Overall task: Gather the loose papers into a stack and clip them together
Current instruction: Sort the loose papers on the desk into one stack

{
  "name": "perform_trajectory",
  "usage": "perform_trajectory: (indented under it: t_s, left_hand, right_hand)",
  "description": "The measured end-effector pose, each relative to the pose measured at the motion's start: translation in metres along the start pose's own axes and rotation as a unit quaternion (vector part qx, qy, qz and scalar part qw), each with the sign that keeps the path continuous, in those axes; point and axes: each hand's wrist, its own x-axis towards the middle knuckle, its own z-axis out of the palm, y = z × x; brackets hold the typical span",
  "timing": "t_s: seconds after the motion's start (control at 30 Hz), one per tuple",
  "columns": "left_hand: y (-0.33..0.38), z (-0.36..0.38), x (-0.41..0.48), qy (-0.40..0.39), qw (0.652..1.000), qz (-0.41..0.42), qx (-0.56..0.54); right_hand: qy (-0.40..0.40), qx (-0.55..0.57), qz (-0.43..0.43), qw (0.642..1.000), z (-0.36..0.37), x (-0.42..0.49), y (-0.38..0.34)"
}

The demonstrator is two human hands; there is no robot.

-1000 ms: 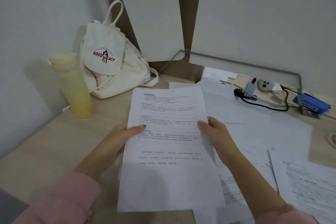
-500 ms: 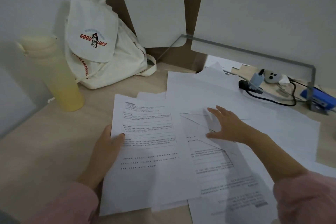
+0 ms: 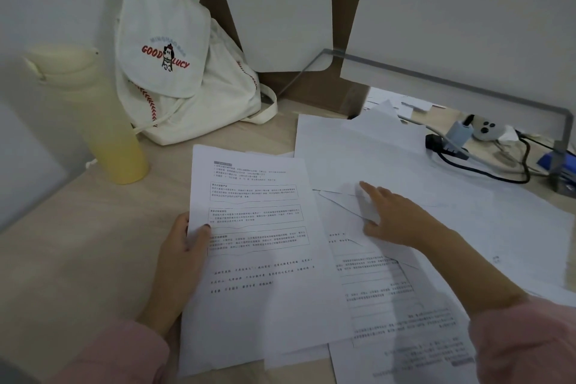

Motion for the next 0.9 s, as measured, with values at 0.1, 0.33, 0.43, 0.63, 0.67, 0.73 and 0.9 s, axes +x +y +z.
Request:
perform_trajectory:
  t_s: [0.1,0.33,0.43,0.63,0.67,0.73,0.9]
  left_hand:
    - [-0.003,-0.001,0.001,0.0,1.0,0.002,-0.002]
    - [-0.002,-0.002,0.001,0.008,1.0,0.007,-0.015]
    - [-0.004,-0.003,0.001,0.012,1.0,0.009,-0.015]
    - [-0.005,-0.005,0.002,0.001,1.0,0.015,0.005]
    - [-0.005,-0.004,0.001,-0.005,1.0,0.014,0.006]
    - [-0.002,-0.004,0.0,-0.017,1.0,0.008,0.004]
    - [0.003,-0.011,0.002,-0.031,0.997,-0.032,-0.064]
  right_hand:
    - [-0.006,-0.023,0.005,1.0,-0.001,0.001,-0.001]
    - [0.152,-0.024,0.122,0.981,0.012,0.009,-0.006]
    - [0.201,0.151,0.183,0.95,-0.004,0.007,-0.008]
    - [0.241,0.456,0.14,0.845,-0.058,-0.029,-0.026]
    - [0.235,0.487,0.126,0.831,-0.065,-0.037,-0.03]
    - [0.213,0.535,0.097,0.812,-0.077,-0.054,-0.034]
    - [0.101,0.695,0.009,0.712,-0.097,-0.09,-0.034]
